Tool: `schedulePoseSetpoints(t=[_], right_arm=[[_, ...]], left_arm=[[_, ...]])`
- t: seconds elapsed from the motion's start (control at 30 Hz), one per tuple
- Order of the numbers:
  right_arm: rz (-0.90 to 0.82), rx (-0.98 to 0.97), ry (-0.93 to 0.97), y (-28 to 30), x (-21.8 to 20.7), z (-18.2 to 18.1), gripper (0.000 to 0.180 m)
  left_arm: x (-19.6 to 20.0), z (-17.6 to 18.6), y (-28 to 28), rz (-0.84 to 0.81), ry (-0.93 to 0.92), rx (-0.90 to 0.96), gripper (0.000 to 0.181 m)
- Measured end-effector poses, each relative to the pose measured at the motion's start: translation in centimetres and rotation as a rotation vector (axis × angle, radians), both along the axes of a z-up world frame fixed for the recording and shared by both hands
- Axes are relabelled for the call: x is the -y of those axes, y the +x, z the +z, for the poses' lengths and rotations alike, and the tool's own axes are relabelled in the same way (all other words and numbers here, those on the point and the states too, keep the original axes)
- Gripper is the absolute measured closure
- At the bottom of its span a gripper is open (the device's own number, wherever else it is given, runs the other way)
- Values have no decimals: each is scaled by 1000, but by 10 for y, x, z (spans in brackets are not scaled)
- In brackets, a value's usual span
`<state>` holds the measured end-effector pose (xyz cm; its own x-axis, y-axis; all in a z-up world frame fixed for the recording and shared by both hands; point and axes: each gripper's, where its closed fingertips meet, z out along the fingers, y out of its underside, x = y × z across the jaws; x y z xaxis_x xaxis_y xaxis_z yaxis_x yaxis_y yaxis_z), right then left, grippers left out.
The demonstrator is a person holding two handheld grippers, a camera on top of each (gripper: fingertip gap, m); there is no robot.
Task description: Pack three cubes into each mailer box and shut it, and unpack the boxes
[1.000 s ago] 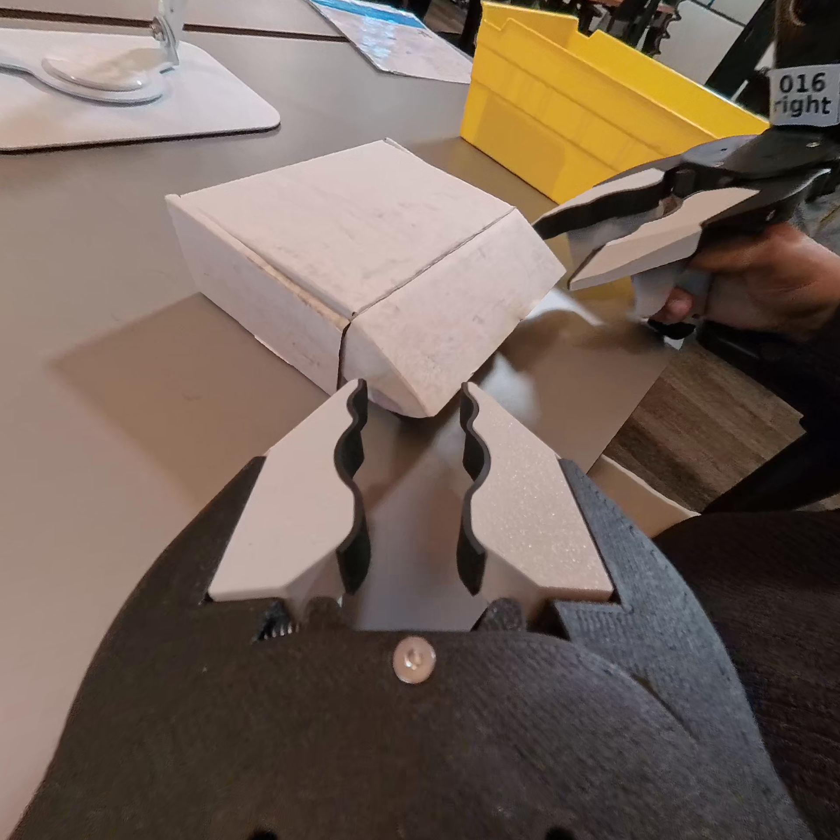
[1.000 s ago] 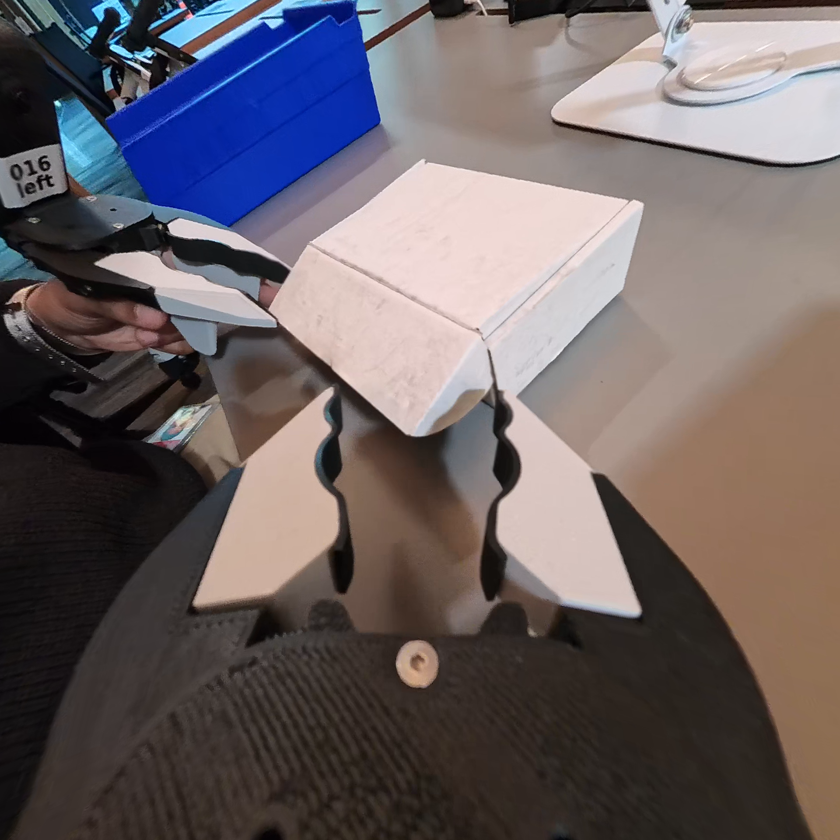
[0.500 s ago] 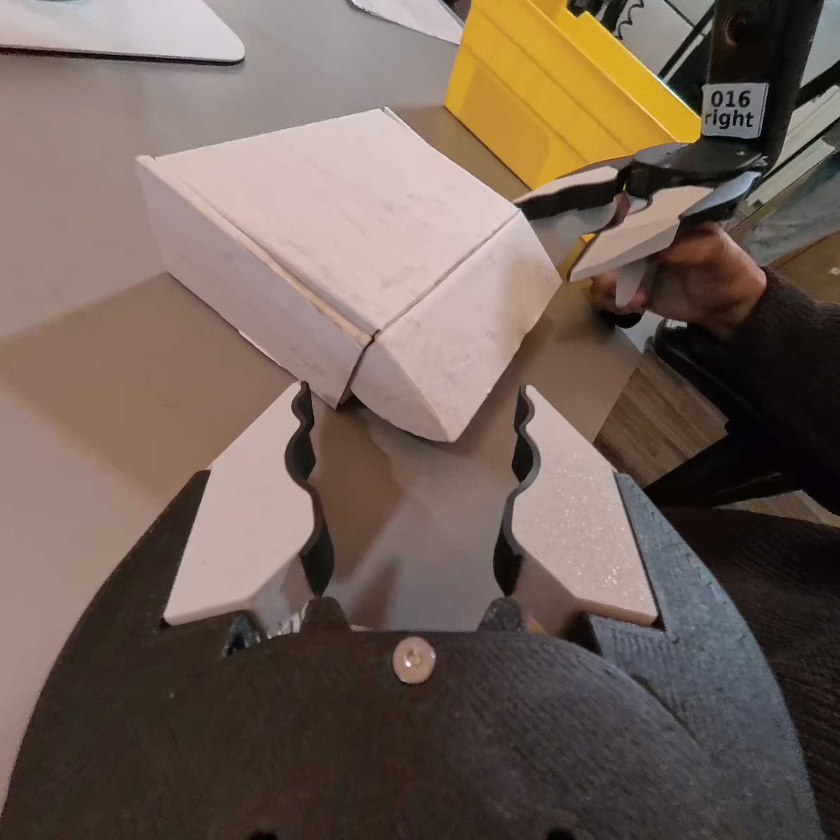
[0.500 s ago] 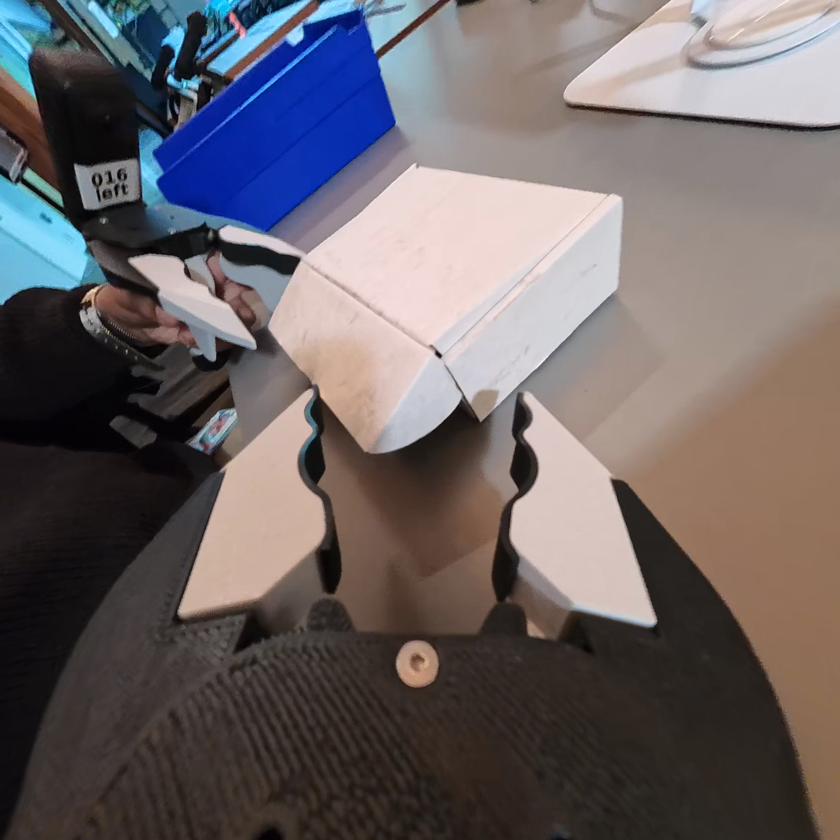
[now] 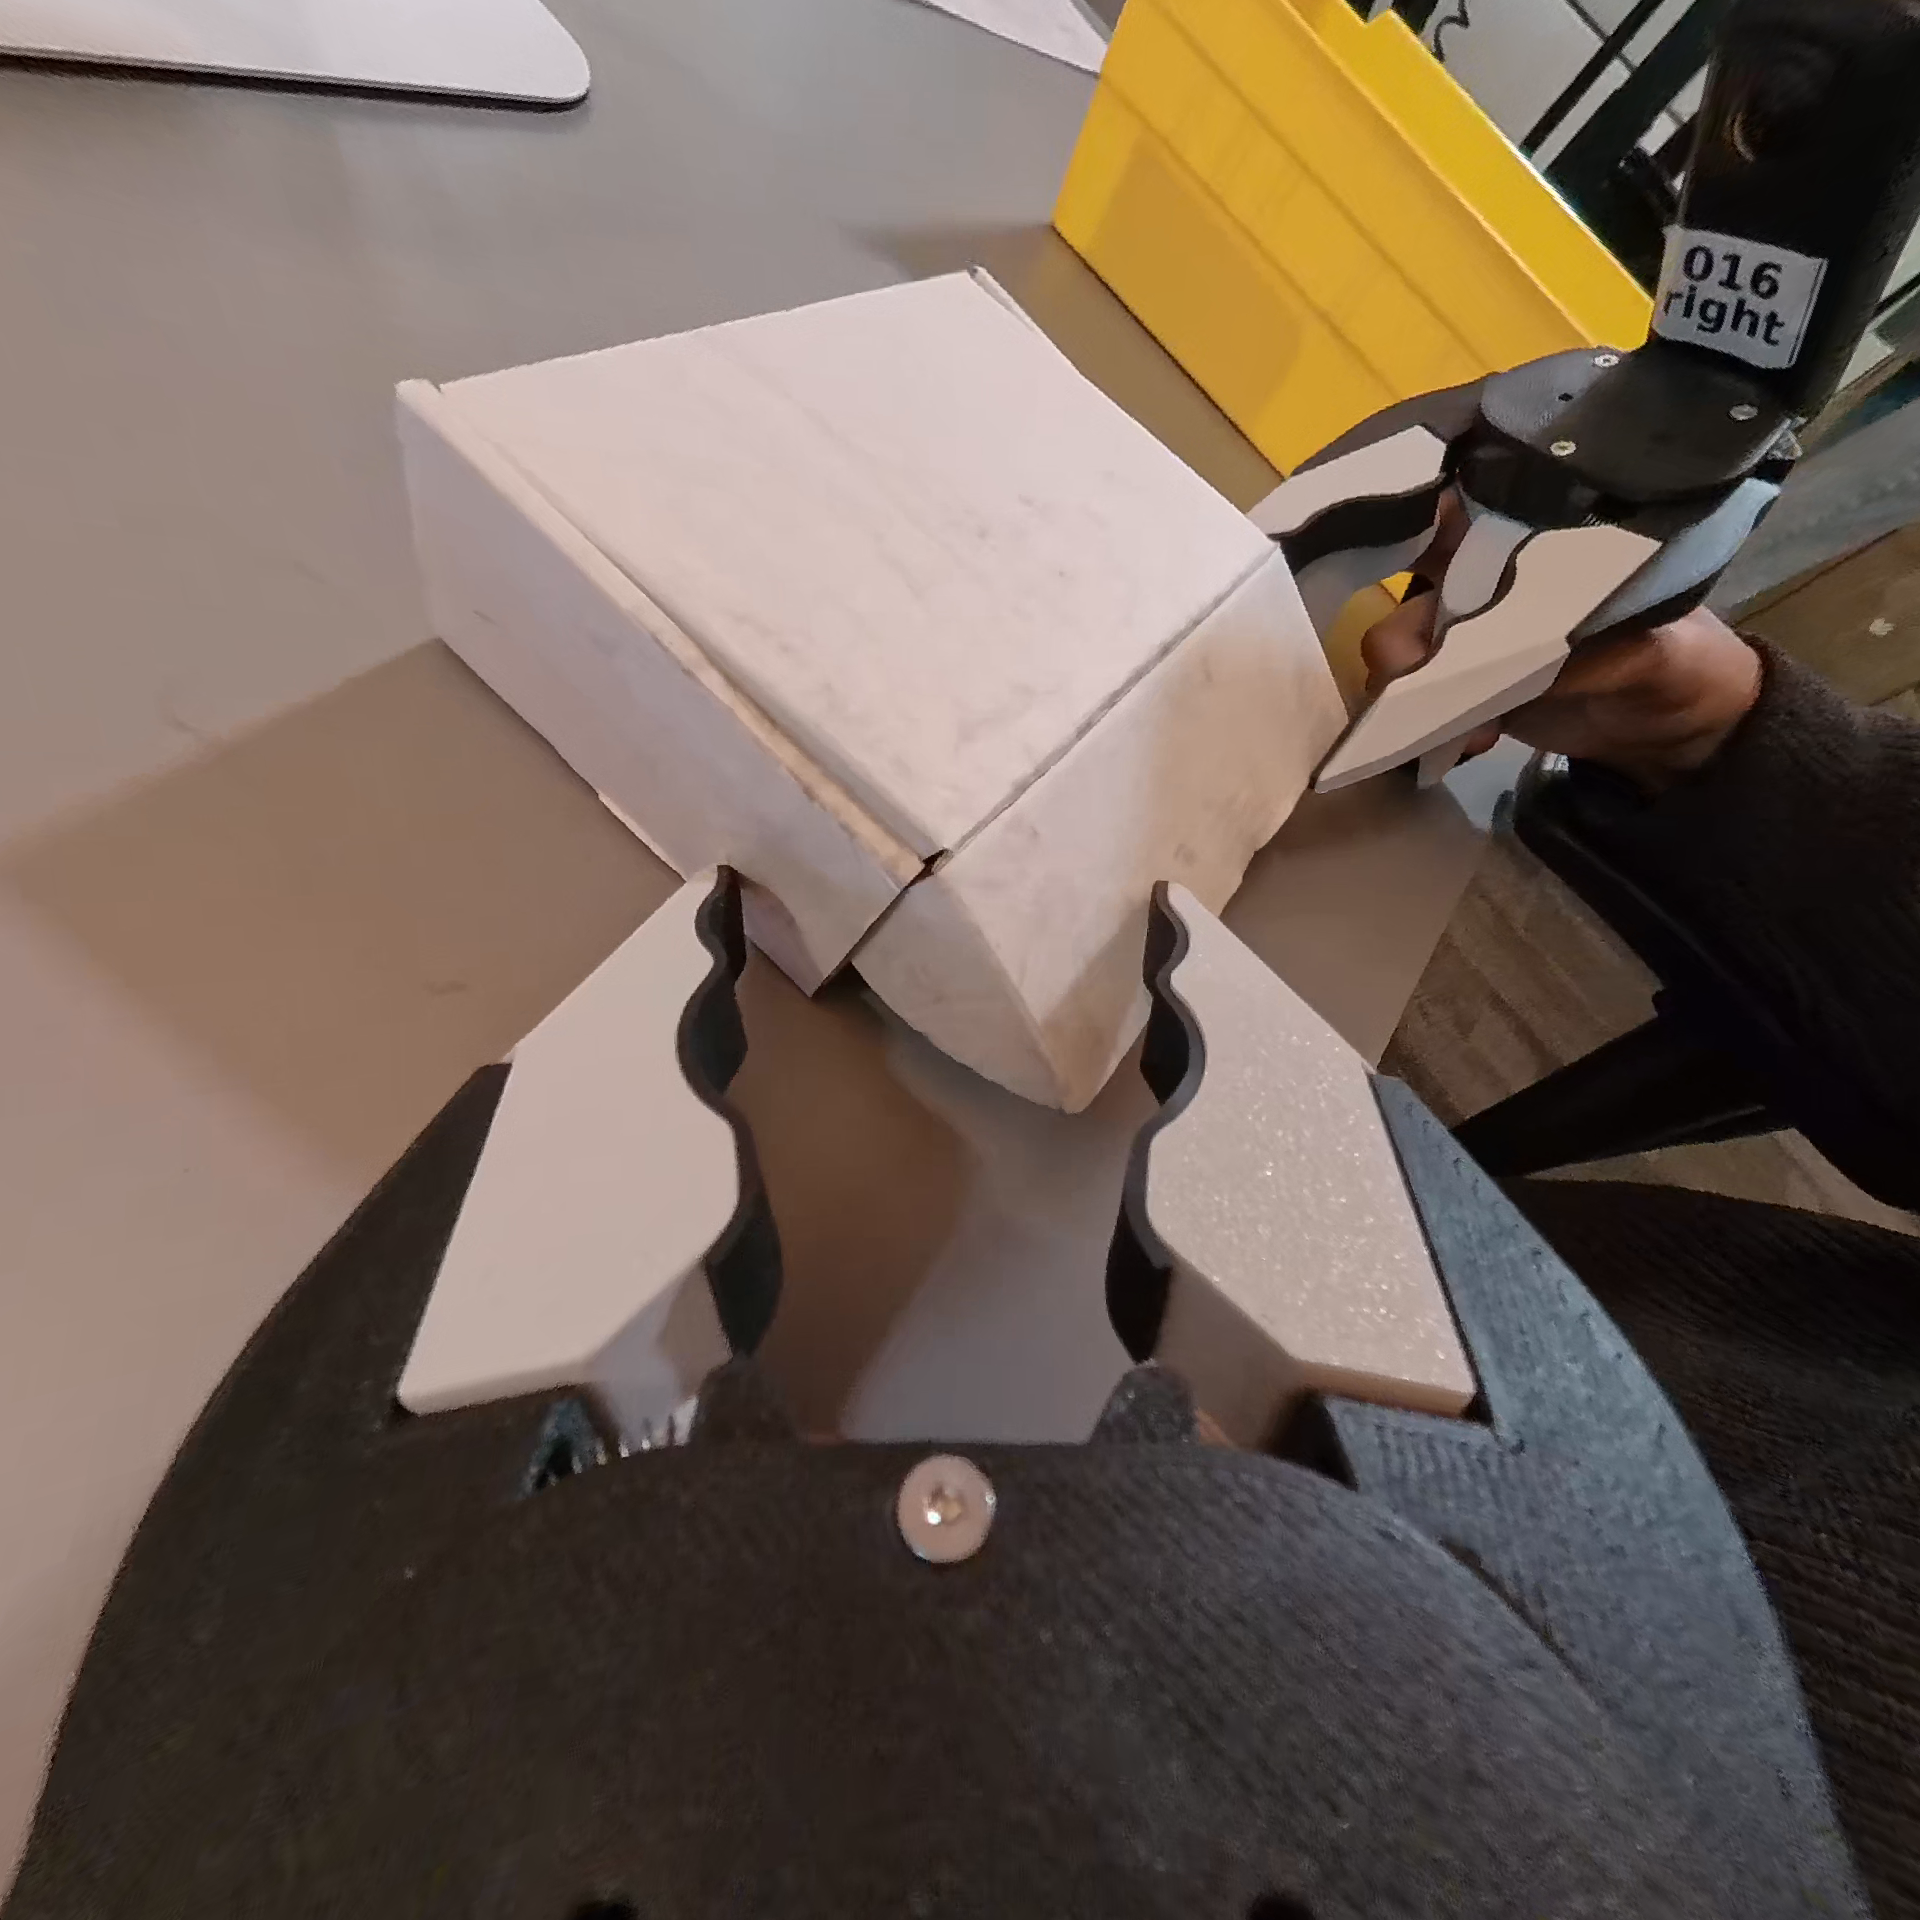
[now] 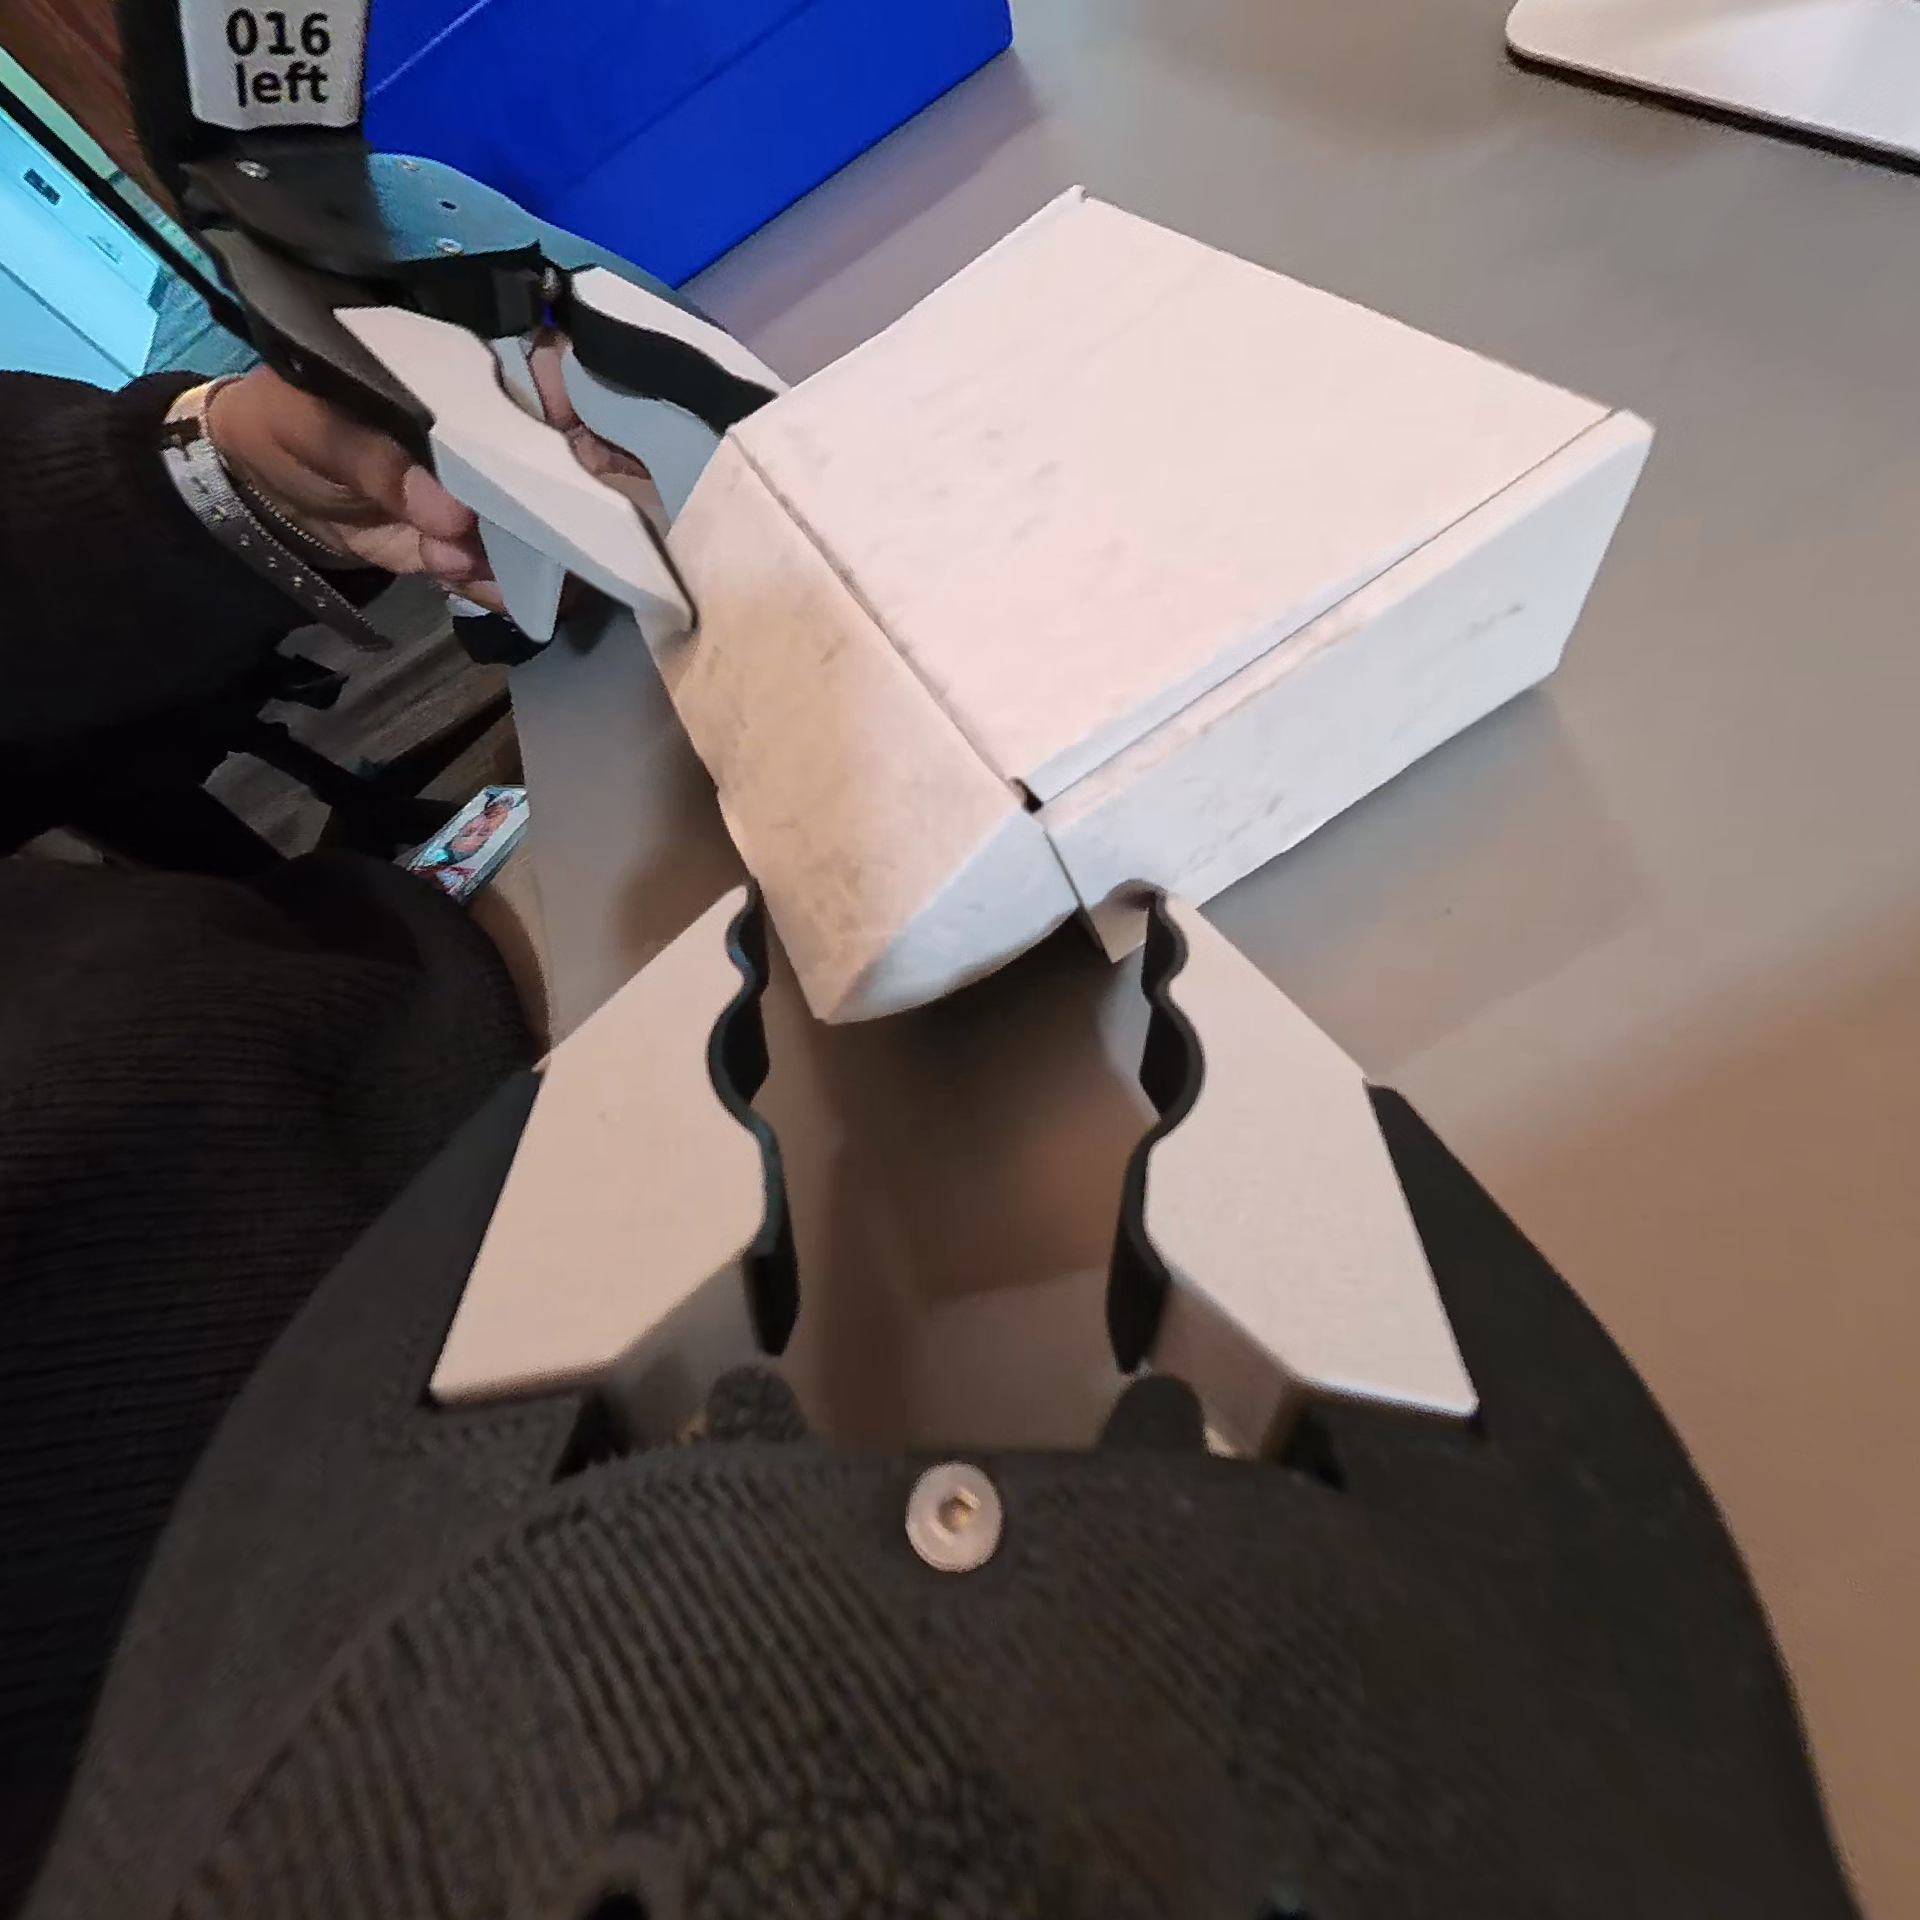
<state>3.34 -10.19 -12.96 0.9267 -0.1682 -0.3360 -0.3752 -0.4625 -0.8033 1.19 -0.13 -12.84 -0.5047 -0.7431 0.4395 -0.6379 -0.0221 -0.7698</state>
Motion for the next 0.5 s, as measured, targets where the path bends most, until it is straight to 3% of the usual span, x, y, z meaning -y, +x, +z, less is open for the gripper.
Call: schedulePoseSetpoints(t=[0.5], right_arm=[[5,27,-15,-4,3,-1,122]], left_arm=[[-3,-4,-4,4,21,-14,113]])
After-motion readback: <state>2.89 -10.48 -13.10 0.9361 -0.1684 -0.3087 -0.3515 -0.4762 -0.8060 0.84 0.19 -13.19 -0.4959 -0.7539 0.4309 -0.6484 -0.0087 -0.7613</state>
